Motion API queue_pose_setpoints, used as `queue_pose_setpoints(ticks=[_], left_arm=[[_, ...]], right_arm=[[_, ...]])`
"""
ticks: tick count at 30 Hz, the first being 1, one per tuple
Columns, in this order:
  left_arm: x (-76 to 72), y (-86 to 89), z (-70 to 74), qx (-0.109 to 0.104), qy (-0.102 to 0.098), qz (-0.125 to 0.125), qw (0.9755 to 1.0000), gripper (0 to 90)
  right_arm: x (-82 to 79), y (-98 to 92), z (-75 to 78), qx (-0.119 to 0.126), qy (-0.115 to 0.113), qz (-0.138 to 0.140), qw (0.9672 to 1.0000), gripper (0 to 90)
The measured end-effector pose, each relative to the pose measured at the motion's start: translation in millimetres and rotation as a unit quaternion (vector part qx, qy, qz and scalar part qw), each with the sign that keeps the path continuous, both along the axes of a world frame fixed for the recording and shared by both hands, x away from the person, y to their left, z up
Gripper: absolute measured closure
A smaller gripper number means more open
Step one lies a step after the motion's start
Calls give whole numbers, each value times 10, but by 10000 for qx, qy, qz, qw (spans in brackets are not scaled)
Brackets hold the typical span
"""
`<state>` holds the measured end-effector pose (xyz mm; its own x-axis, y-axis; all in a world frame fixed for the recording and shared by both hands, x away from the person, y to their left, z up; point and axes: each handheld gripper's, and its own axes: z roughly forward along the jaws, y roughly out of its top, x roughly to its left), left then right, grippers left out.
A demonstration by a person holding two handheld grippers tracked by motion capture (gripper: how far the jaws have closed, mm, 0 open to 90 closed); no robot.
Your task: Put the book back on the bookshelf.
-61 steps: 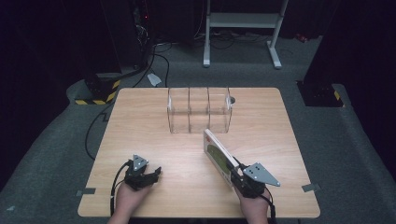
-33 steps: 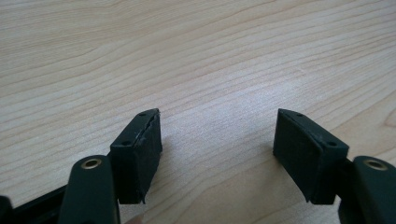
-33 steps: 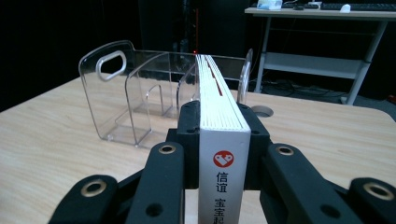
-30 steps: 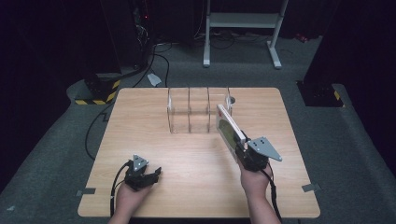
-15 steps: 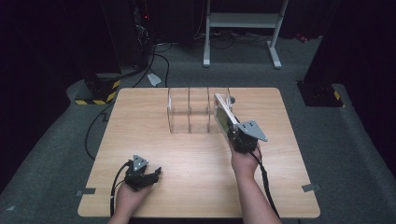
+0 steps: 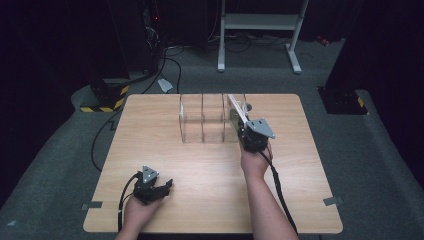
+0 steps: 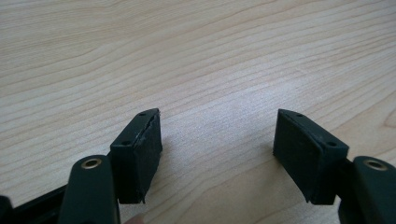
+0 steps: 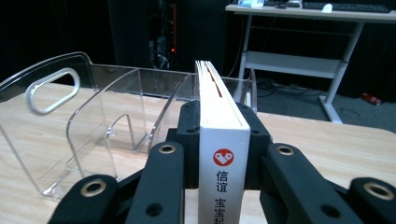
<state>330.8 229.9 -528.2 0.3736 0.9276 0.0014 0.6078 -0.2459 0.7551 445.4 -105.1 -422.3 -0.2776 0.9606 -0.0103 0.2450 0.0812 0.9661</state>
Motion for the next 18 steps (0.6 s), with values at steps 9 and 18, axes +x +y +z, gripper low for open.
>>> queue_pose_setpoints(ticks=[9, 18], left_arm=[[-2, 1, 0, -6, 3, -6, 10000, 324], [-3, 4, 0, -1, 3, -20, 10000, 324]], right_arm=[[127, 64, -34, -132, 78, -87, 9998, 751], [215, 117, -99, -184, 119, -148, 9997, 751]])
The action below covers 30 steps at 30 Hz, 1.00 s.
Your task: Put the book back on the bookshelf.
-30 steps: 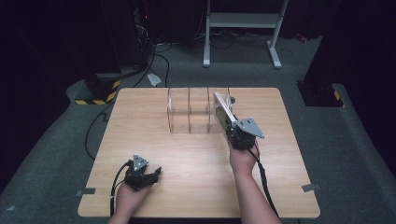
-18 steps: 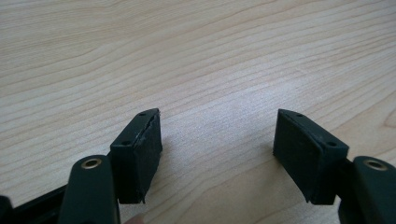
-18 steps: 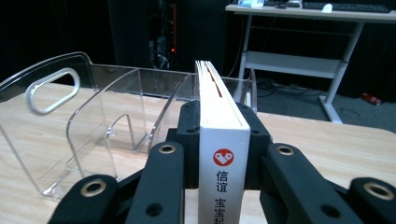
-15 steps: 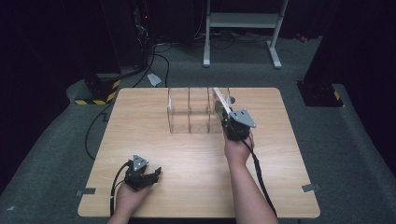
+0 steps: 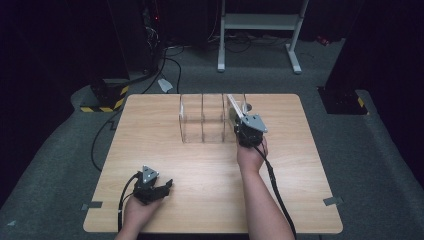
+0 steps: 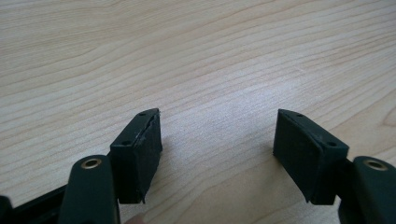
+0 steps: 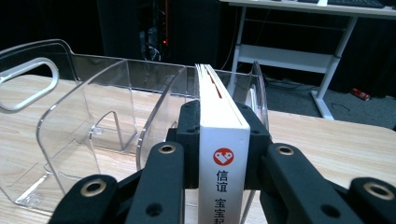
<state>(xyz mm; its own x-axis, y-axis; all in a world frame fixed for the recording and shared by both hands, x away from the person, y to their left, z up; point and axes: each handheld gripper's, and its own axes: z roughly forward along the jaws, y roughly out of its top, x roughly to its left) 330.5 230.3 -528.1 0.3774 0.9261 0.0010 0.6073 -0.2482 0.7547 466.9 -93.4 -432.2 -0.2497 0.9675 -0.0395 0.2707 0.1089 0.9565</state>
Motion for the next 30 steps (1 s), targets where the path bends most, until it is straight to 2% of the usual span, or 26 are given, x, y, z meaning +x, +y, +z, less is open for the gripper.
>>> queue_pose_setpoints(ticks=[14, 21, 25, 30], left_arm=[[-5, -1, 0, -4, 3, -7, 10000, 324], [-6, -1, 0, -3, 2, -8, 10000, 324], [-5, 0, 0, 2, -4, -12, 10000, 325], [-4, 1, 1, 12, -1, -17, 10000, 325]], right_arm=[[-9, 2, -51, 7, -3, -121, 9999, 748], [-122, -24, -112, 96, 66, -103, 9999, 743], [-197, -21, -162, 61, 76, -130, 9999, 740], [-270, -38, -209, 48, 197, -140, 9997, 736]])
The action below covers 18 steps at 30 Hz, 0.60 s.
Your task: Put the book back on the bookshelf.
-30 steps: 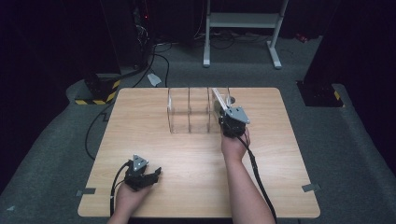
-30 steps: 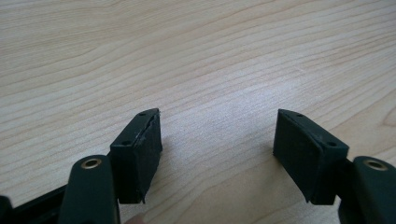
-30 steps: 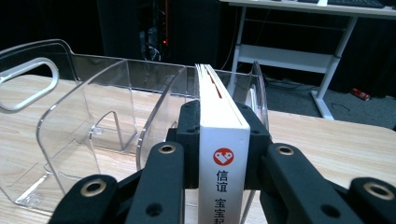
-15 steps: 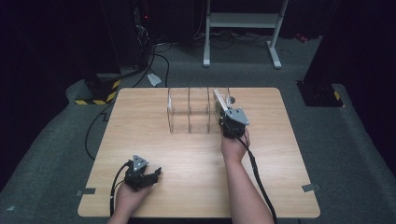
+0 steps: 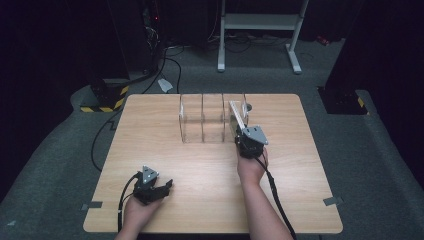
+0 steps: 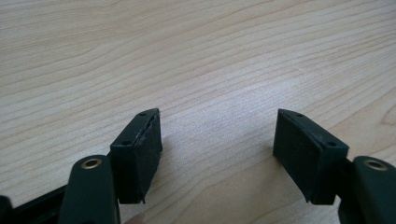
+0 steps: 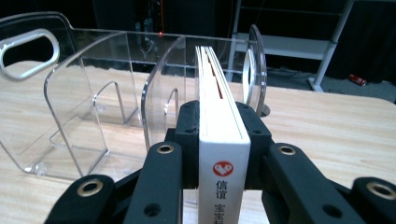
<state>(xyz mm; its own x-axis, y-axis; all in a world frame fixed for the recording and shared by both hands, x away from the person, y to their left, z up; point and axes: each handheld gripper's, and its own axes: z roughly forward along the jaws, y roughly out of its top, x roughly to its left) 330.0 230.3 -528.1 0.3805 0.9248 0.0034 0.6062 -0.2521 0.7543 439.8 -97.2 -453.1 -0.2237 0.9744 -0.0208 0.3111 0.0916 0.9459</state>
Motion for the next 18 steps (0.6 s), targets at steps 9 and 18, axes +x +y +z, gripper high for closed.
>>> queue_pose_setpoints(ticks=[9, 18], left_arm=[[-4, -2, 0, -12, 7, 6, 10000, 325], [-3, -2, 0, -5, 10, 3, 10000, 325]], right_arm=[[-67, -48, -38, 105, 147, -13, 9998, 729], [-111, -73, -66, 193, 261, 4, 9995, 701]])
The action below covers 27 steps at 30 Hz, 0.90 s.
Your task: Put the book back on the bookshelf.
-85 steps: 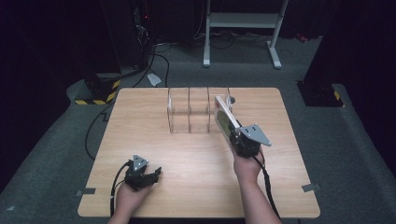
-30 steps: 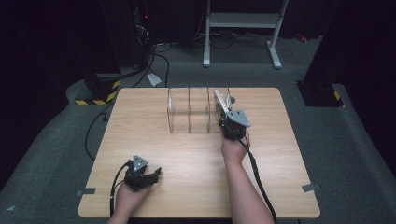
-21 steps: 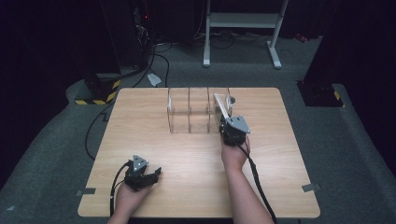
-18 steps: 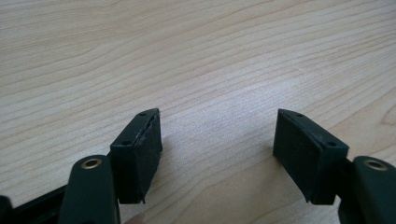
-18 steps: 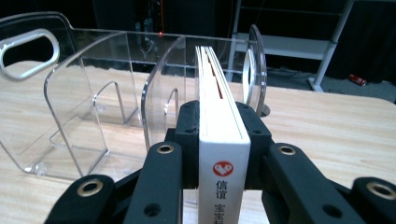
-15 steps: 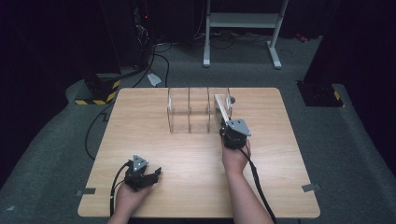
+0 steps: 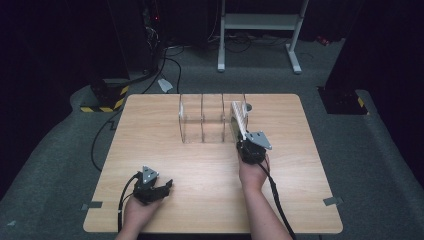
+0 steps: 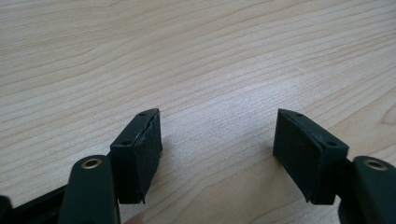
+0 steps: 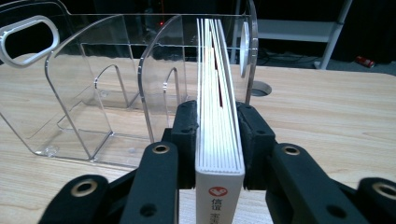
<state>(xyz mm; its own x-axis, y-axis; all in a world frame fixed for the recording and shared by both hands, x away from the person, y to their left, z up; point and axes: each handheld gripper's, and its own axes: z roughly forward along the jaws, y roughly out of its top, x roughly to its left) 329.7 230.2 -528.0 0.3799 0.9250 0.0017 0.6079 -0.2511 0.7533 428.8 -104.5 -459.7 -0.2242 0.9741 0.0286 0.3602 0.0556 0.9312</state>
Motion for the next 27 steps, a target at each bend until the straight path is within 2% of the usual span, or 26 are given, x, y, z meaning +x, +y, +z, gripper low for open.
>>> queue_pose_setpoints(ticks=[9, 12, 17, 27], left_arm=[[2, 1, 0, 7, -7, -8, 10000, 325], [1, -4, -2, -14, -8, 12, 10000, 325], [2, -2, -1, -3, -12, 7, 10000, 325], [3, 1, 0, 14, -13, -4, 10000, 325]], right_arm=[[69, -2, 41, 15, 103, 28, 9999, 688], [88, 7, 56, -4, 127, 0, 9999, 735], [92, 25, 62, -101, 108, -17, 9999, 749], [98, 43, 68, -107, 136, -22, 9998, 738]])
